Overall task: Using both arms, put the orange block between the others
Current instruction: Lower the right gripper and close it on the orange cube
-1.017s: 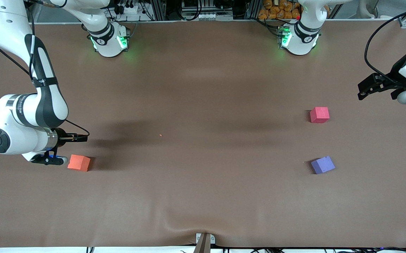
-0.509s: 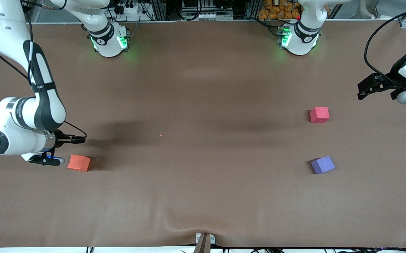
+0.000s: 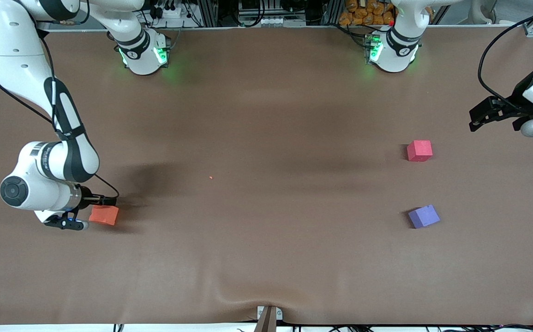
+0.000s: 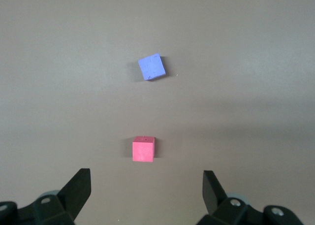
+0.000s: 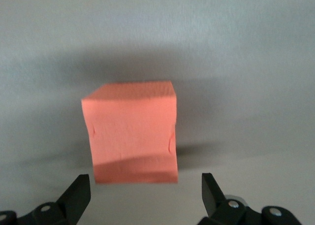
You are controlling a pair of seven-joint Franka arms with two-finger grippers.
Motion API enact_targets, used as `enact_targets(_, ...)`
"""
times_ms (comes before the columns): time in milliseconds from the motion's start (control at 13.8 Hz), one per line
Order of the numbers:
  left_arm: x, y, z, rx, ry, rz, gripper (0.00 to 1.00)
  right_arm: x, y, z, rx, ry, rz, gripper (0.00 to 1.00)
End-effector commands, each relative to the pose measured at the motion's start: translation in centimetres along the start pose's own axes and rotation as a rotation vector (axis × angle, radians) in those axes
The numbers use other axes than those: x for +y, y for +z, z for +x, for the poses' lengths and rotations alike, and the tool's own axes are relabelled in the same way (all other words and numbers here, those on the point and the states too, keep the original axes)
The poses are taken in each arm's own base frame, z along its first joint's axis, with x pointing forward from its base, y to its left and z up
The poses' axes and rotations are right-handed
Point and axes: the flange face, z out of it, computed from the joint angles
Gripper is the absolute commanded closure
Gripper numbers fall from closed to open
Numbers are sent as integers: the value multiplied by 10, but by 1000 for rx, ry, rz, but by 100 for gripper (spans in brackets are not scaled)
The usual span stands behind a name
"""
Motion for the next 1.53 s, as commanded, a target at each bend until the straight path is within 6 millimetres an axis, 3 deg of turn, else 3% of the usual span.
enact_targets(0,-3,-3,1,-4,14,3,0,1,0,12,19,15,10,0)
enact_targets(363,-3,-4,1,-3,14,3,0,3,15,22,84,-36,8,0)
enact_targets(436,-3,-4,1,-1,14,3,0,3,17,21,81,-61,7,14)
enact_targets(509,-3,-4,1,-3,14,3,0,2,17,21,78,-92,5,49)
enact_targets(581,-3,-4,1,-3,14,3,0,4,15,21,78,-142,4,69)
enact_targets(654,-3,-4,1,-3,14,3,0,5,12,21,80,-192,3,76)
enact_targets(799,-3,-4,1,-3,14,3,0,-10,-1,18,70,-238,5,76)
enact_targets(872,-3,-4,1,-3,15,3,0,-28,-15,15,63,-266,10,76)
enact_targets(1235,-4,-5,1,0,12,3,0,-177,-81,2,83,-472,6,75)
enact_targets(1453,-5,-5,1,0,11,3,0,-272,-85,-33,86,-596,-3,70)
